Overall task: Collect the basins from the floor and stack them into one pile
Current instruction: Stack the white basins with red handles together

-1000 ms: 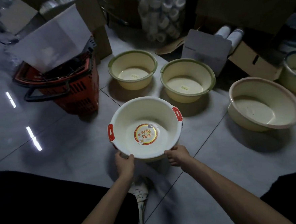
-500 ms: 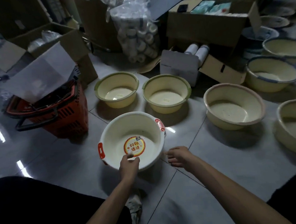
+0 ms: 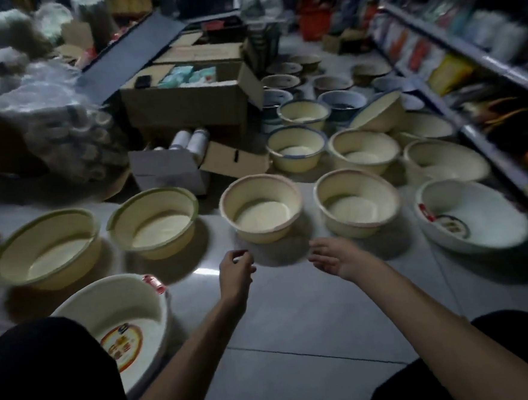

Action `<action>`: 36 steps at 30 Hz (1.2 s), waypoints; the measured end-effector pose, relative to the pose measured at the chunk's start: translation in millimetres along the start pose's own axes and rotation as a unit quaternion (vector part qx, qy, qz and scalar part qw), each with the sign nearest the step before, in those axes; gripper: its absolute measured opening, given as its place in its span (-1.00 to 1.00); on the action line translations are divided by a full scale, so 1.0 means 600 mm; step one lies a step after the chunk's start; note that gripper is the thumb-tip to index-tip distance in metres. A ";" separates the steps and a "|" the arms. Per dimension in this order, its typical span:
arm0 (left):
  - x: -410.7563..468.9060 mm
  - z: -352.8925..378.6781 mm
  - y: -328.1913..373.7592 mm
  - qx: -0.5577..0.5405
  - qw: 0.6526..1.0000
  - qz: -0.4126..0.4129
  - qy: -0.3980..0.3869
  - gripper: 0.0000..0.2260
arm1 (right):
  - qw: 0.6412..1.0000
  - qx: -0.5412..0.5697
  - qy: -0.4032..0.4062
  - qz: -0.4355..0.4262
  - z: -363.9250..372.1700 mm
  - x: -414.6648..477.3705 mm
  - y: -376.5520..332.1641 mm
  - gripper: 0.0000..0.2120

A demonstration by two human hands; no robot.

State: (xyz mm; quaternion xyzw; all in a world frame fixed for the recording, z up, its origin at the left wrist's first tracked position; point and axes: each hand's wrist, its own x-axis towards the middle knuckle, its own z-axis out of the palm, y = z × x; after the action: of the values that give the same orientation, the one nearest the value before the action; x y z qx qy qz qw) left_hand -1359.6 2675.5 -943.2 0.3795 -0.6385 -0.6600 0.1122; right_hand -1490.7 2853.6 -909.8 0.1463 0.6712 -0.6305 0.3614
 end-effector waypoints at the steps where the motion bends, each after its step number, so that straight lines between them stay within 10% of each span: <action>1: -0.007 0.032 0.016 0.010 1.000 0.011 -0.021 -0.88 | 1.000 0.022 0.009 0.000 -0.033 -0.002 -0.007 -0.79; 20: -0.037 0.589 -0.095 0.094 0.960 -0.054 -0.257 -0.91 | 0.960 0.187 0.206 -0.017 -0.479 -0.077 -0.038 -0.89; 36: 0.125 1.021 -0.208 -0.018 0.924 -0.228 -0.305 -0.67 | 0.963 -0.067 0.261 0.008 -0.638 0.007 0.063 -0.53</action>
State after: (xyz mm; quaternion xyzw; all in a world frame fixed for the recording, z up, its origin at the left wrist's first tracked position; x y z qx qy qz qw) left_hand -1763.6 3112.3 -1149.4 0.2926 -0.5263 -0.7631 -0.2347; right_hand -1584.0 3223.3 -962.5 0.2863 0.7815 -0.5216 0.1876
